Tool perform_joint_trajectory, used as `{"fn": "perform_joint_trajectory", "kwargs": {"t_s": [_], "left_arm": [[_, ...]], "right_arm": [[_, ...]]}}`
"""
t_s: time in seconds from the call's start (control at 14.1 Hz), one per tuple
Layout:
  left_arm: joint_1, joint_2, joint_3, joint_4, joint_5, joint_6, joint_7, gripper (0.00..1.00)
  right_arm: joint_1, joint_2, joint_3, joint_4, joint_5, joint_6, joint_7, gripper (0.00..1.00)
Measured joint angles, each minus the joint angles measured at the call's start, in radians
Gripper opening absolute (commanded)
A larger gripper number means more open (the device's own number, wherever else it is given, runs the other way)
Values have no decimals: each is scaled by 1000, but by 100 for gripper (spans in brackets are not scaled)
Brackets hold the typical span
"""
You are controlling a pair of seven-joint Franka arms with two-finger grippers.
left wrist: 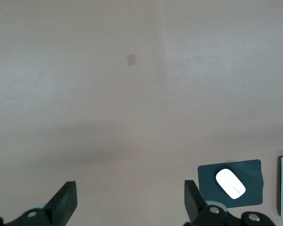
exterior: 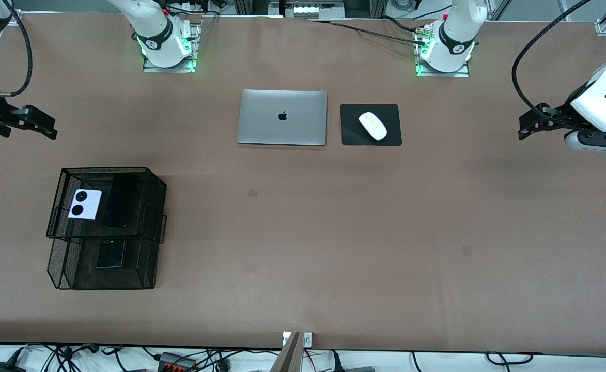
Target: Place phones with both arms
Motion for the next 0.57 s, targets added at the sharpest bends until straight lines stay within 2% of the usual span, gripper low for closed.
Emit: {"fn": "perform_joint_trajectory", "kwargs": {"t_s": [0.28, 0.57], "left_arm": [[0, 0, 0, 0, 0, 0, 0, 100], [0, 0, 0, 0, 0, 0, 0, 100]], "right_arm": [[0, -2, 0, -2, 1, -1, 0, 100], [0, -3, -8, -3, 56, -5, 1, 100]]}}
